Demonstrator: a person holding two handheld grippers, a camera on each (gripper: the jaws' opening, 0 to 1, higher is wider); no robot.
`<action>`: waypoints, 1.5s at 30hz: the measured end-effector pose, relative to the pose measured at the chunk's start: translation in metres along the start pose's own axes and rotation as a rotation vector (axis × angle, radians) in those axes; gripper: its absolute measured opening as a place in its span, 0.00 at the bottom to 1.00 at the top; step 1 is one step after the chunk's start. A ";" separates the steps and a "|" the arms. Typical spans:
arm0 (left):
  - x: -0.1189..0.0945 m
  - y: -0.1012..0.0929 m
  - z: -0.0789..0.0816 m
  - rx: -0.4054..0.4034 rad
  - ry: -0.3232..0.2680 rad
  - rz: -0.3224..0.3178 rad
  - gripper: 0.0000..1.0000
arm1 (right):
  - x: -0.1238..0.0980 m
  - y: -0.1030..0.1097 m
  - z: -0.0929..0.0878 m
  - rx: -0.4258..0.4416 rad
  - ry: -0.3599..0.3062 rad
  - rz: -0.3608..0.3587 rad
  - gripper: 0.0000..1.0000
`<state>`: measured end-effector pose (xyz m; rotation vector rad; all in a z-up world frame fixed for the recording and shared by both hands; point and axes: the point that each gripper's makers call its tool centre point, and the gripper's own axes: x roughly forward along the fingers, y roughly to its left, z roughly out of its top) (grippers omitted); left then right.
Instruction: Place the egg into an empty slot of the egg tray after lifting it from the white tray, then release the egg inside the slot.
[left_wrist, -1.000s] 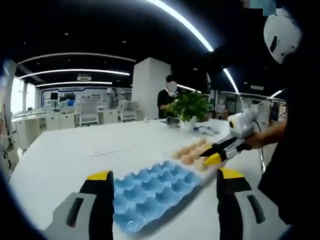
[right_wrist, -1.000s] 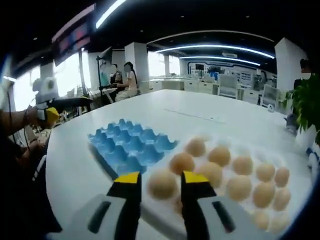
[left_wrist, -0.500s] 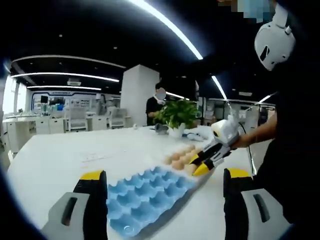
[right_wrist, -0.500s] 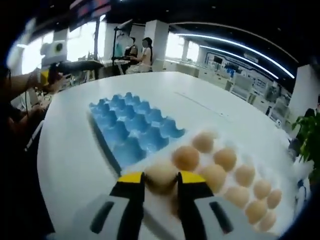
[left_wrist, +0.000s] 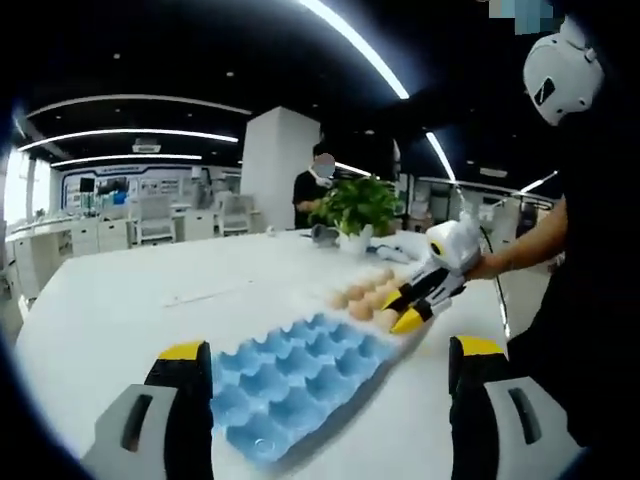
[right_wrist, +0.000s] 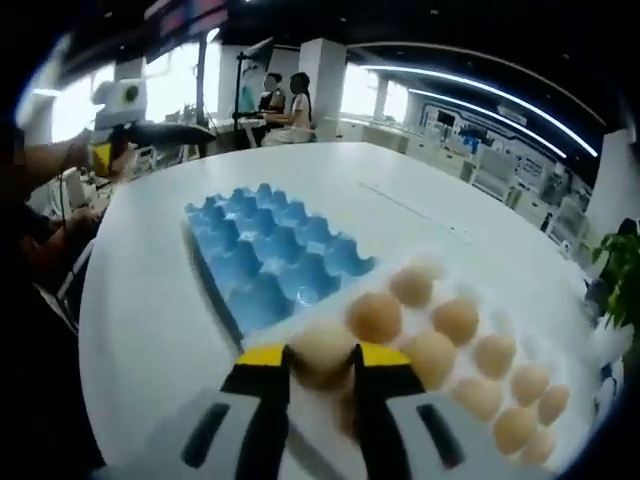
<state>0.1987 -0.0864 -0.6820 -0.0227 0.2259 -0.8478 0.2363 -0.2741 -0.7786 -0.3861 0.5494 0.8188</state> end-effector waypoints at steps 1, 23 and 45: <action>0.000 0.000 0.001 -0.002 -0.004 0.001 1.00 | 0.000 0.000 0.000 -0.002 -0.004 0.006 0.24; -0.010 0.006 -0.008 0.018 0.042 0.074 1.00 | -0.024 -0.010 0.028 0.232 -0.178 0.021 0.23; -0.005 0.025 -0.034 0.085 0.135 -0.015 1.00 | 0.067 0.100 0.135 0.099 -0.254 0.302 0.24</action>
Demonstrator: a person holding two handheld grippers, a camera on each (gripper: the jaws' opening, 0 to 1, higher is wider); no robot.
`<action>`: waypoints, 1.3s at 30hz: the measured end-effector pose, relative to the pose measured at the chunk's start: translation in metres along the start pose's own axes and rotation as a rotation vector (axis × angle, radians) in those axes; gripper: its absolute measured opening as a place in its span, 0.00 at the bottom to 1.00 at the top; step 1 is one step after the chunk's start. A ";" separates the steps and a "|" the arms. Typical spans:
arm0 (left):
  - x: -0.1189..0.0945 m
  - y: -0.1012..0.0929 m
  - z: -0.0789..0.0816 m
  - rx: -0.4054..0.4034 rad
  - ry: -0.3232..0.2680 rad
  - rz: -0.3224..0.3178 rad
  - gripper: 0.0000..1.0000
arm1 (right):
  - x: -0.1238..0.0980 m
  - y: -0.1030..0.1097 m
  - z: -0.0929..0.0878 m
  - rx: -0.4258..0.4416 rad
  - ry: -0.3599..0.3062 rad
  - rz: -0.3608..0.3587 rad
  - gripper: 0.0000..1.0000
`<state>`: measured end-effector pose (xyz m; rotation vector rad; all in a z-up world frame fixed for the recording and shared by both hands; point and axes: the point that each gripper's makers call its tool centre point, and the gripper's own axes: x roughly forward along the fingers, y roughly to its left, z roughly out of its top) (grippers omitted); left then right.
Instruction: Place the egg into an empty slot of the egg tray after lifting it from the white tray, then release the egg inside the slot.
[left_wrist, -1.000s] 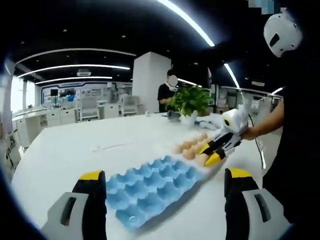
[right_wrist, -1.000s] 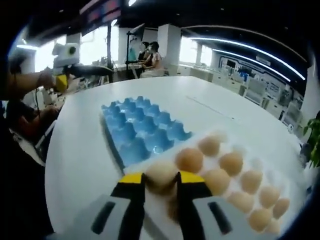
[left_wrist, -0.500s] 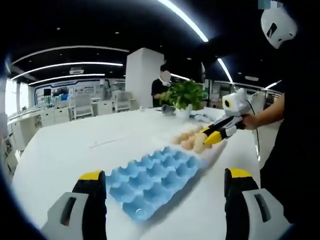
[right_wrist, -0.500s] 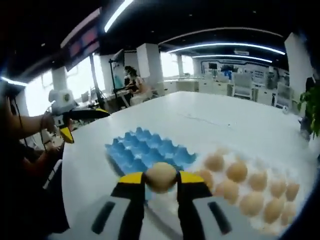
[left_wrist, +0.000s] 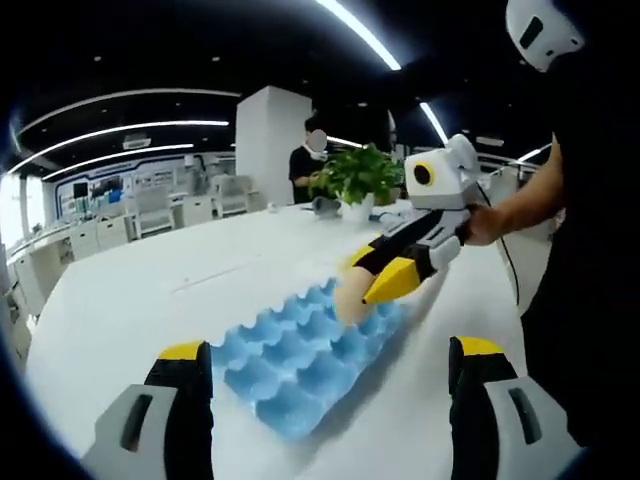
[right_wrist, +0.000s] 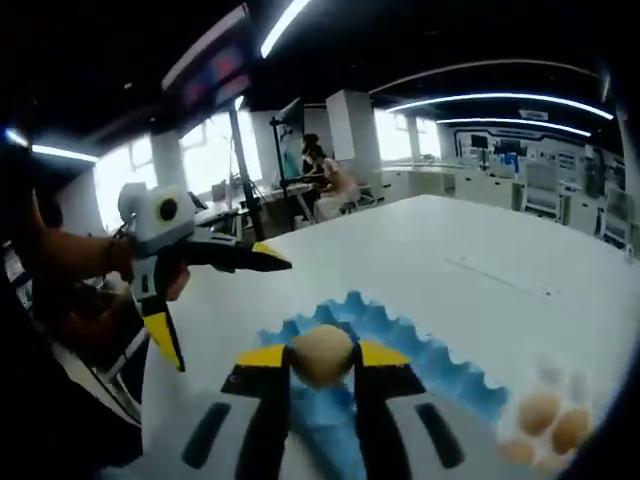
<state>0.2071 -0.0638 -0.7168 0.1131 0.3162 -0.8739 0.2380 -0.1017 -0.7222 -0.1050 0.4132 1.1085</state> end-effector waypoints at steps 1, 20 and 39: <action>0.000 0.001 -0.001 0.001 0.002 -0.002 1.00 | 0.008 0.003 0.001 -0.007 0.003 0.012 0.24; -0.005 0.015 -0.005 0.025 0.012 -0.033 1.00 | 0.074 0.039 -0.007 -0.077 0.058 0.149 0.24; -0.009 0.020 -0.010 -0.023 0.089 0.011 0.91 | 0.082 0.045 -0.032 -0.274 0.142 0.178 0.25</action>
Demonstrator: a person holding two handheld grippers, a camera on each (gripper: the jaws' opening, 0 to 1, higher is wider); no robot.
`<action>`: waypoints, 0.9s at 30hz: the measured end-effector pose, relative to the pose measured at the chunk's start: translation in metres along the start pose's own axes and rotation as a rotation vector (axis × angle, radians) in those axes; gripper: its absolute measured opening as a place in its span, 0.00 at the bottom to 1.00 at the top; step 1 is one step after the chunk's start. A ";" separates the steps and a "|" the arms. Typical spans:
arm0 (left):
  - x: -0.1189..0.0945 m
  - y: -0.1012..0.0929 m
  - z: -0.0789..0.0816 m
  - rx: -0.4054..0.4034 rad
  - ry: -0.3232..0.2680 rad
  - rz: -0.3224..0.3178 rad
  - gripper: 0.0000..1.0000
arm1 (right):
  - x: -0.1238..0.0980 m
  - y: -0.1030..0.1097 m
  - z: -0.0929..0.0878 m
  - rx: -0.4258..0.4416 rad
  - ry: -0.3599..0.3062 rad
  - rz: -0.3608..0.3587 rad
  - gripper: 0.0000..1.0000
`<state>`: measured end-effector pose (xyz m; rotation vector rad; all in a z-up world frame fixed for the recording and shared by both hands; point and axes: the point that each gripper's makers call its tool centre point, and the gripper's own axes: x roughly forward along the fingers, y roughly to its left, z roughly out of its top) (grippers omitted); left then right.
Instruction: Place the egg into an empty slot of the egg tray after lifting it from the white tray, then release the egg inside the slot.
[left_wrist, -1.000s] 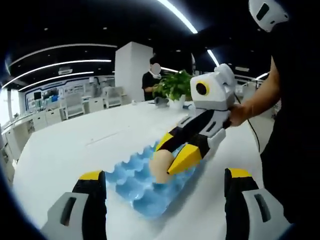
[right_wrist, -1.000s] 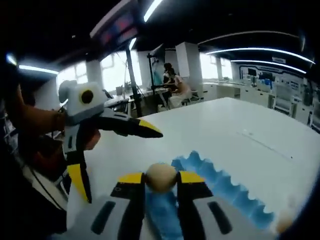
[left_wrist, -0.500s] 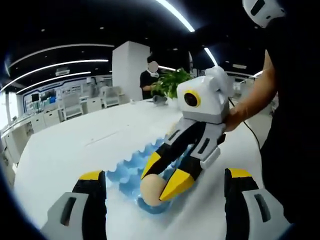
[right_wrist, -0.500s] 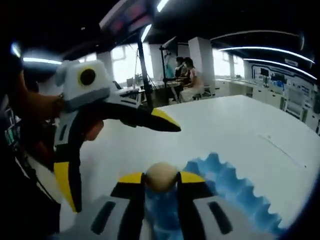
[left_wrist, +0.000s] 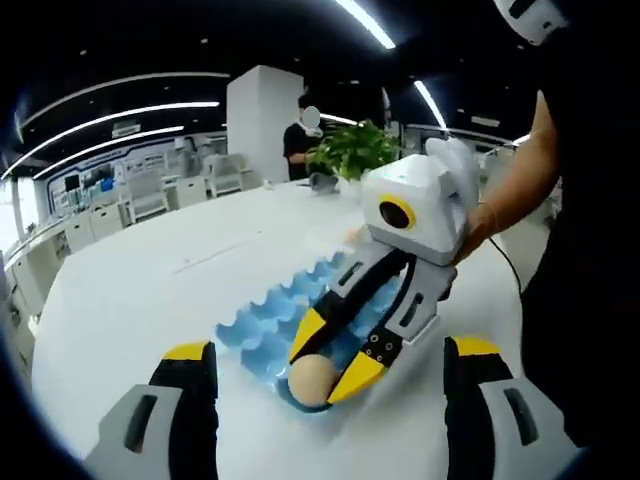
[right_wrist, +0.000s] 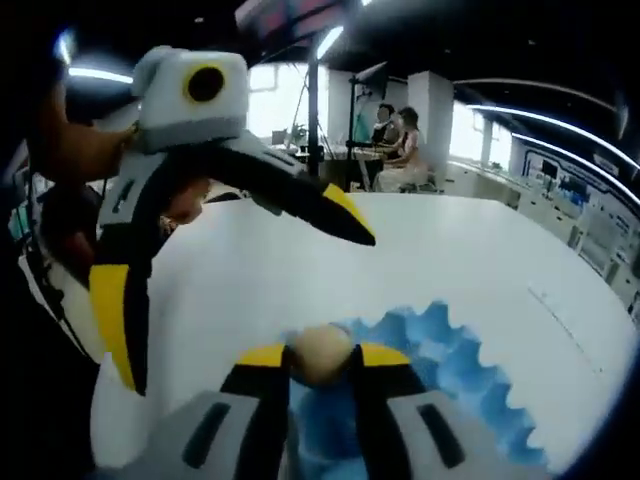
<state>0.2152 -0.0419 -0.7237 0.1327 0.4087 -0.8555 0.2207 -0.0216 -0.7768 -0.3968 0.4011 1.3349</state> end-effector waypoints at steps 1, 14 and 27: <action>-0.001 -0.002 0.002 0.010 -0.005 -0.001 0.88 | -0.001 0.001 -0.001 -0.009 0.000 0.000 0.25; -0.001 -0.014 -0.007 0.020 0.097 0.007 0.82 | -0.006 0.001 -0.002 -0.117 0.010 0.001 0.26; -0.001 -0.014 -0.011 0.019 0.113 0.030 0.79 | -0.107 -0.024 -0.004 0.034 -0.144 -0.274 0.25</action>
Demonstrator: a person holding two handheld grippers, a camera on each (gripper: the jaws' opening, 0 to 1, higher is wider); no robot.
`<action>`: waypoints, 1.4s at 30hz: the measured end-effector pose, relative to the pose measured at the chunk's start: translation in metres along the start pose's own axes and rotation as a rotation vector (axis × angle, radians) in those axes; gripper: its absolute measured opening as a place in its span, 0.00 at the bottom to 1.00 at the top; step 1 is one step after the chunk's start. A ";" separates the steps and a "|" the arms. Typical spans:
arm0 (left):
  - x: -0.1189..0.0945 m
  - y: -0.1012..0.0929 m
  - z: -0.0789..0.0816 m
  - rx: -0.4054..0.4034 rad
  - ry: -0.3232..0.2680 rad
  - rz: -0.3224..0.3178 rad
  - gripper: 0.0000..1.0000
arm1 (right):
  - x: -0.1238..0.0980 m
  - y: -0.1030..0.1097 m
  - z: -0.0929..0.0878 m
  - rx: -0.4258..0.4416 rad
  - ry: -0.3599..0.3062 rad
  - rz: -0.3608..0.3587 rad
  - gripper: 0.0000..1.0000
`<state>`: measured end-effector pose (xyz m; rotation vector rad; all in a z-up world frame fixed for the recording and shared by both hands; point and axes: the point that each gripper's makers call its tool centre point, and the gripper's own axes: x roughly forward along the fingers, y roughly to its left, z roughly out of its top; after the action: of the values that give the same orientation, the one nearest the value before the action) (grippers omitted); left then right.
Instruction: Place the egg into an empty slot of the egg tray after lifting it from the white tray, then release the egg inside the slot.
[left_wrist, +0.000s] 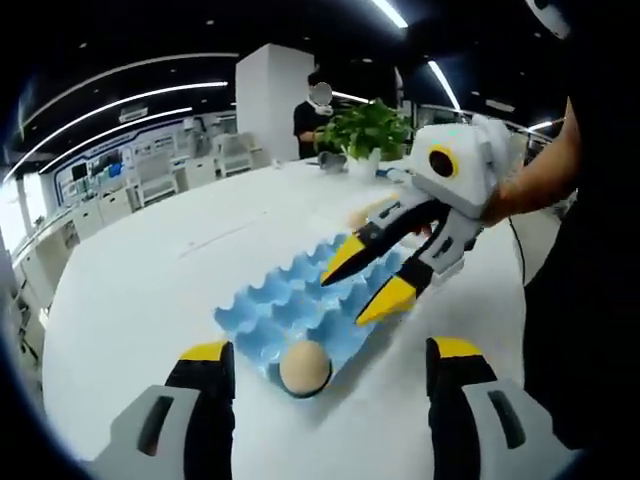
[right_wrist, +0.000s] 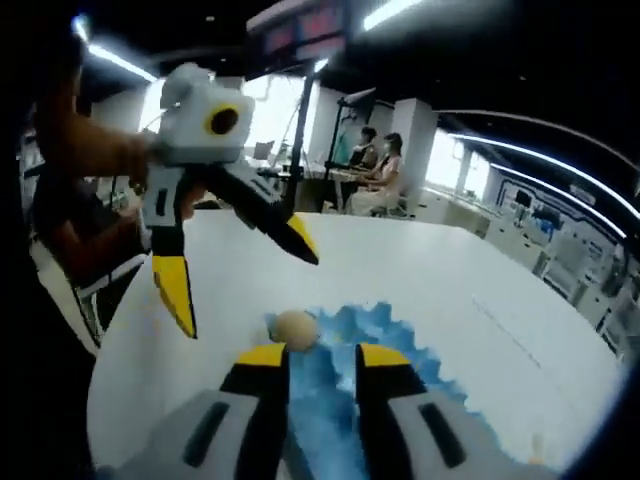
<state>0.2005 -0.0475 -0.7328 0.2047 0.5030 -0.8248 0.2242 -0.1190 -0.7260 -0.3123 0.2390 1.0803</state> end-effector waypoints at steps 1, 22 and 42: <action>0.000 0.000 0.000 0.002 0.000 0.000 0.78 | -0.014 -0.008 -0.003 0.024 -0.006 -0.047 0.25; -0.006 0.001 -0.001 -0.013 -0.038 0.038 0.76 | -0.151 -0.096 -0.115 0.289 0.160 -0.601 0.28; -0.004 0.005 -0.004 -0.014 -0.021 0.030 0.75 | -0.149 -0.100 -0.125 0.338 0.193 -0.643 0.29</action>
<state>0.2005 -0.0407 -0.7343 0.1898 0.4850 -0.7936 0.2408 -0.3302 -0.7782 -0.1673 0.4512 0.3637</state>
